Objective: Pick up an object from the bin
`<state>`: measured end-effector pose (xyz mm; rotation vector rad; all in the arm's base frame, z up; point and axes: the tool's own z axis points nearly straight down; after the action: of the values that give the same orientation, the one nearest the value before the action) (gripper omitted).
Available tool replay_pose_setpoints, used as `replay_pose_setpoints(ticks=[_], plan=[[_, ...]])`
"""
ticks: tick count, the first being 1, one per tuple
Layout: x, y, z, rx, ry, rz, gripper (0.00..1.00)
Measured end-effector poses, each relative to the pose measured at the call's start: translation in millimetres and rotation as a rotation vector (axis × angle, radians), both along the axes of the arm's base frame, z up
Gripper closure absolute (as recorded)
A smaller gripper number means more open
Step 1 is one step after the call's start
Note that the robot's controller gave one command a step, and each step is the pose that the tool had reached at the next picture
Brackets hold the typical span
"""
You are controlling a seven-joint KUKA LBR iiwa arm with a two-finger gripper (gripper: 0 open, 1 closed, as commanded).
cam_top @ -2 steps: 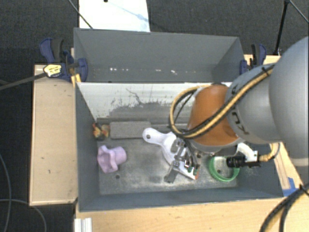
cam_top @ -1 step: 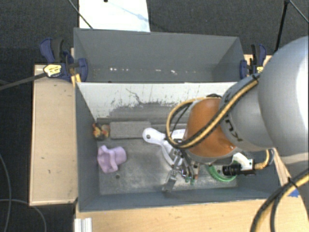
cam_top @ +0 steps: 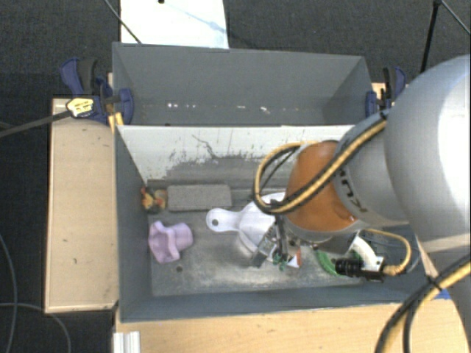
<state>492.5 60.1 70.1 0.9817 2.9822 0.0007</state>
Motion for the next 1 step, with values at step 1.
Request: replay_pose_setpoints(ticks=[1], plan=[[0.0, 0.0, 0.0, 0.000, 0.000, 0.000, 1.00]])
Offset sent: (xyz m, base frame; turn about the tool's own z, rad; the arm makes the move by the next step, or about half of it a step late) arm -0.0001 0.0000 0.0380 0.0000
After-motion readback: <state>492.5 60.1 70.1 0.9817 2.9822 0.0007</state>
